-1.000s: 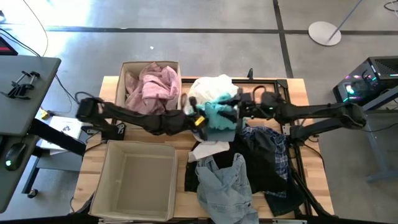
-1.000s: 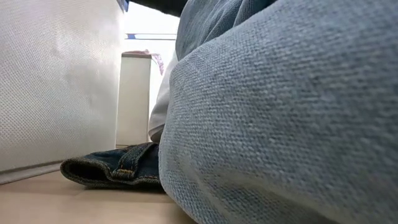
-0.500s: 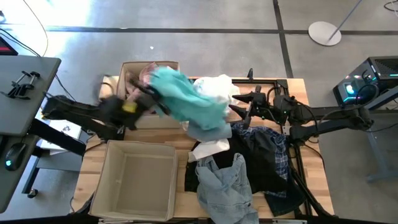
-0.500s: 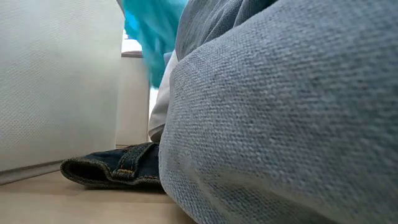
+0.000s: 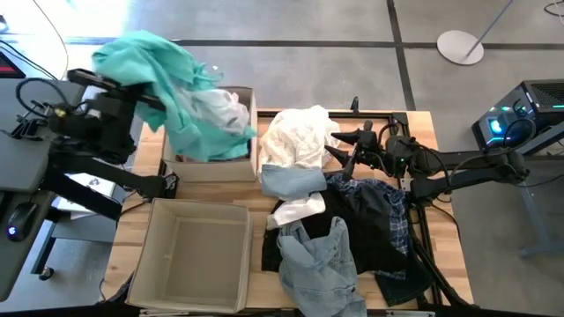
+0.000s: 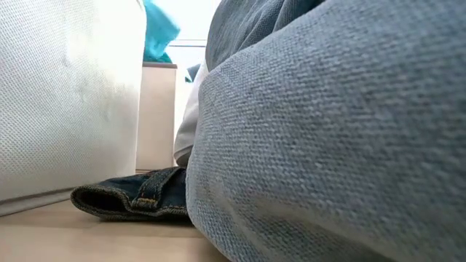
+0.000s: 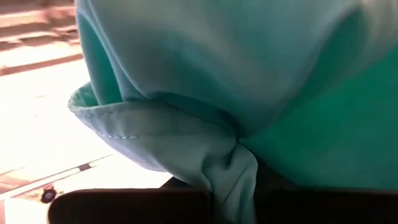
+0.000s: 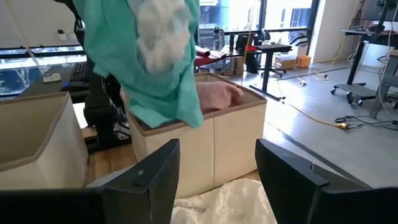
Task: Sort clothes
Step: Put the blue shorts into the top brown laundry organizer
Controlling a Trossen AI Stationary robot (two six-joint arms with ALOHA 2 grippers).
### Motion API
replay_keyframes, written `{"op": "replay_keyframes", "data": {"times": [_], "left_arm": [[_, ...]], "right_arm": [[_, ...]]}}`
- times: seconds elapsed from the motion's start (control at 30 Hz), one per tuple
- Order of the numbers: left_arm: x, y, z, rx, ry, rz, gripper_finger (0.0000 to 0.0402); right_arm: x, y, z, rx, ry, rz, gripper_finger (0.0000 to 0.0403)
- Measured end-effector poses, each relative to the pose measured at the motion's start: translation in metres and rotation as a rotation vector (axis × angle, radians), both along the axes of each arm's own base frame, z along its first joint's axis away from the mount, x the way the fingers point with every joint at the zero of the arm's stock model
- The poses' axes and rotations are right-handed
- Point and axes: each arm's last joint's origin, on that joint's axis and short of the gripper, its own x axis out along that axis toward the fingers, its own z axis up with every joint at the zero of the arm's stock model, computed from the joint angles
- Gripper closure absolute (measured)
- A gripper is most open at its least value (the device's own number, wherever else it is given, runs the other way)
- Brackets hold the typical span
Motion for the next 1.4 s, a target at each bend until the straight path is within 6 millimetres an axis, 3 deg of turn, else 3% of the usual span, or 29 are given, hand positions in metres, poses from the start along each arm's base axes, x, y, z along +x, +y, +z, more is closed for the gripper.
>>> {"op": "replay_keyframes", "data": {"times": [0.2,0.4,0.6,0.77,0.93,1.0,1.1,1.4], "left_arm": [[0.02,0.017,-0.019,-0.097,0.143,0.093,0.0399],[0.041,0.053,-0.05,-0.253,0.23,0.202,0.0399],[0.068,0.095,-0.112,-0.565,0.394,0.15,0.0399],[0.086,0.112,-0.17,-0.952,0.544,0.06,0.0394],[0.096,0.127,-0.201,-1.167,0.596,0.017,0.0365],[0.095,0.133,-0.203,-1.193,0.606,0.043,0.0344],[0.089,0.139,-0.19,-1.231,0.606,0.079,0.0306],[0.074,0.133,-0.104,-1.214,0.467,-0.047,0.0192]], "right_arm": [[0.0,0.0,0.0,0.014,-0.004,0.001,0.0204],[0.0,0.0,-0.003,0.025,0.017,0.002,0.0204],[0.0,0.0,-0.004,0.025,0.03,0.002,0.0204],[-0.001,0.0,-0.007,0.03,0.063,0.002,0.0204],[-0.001,0.0,-0.008,0.038,0.063,0.001,0.0204],[-0.001,0.0,-0.008,0.048,0.059,0.0,0.0204],[-0.001,0.0,-0.008,0.05,0.058,0.0,0.0204],[-0.001,0.0,-0.009,0.057,0.069,-0.001,0.0204]]}}
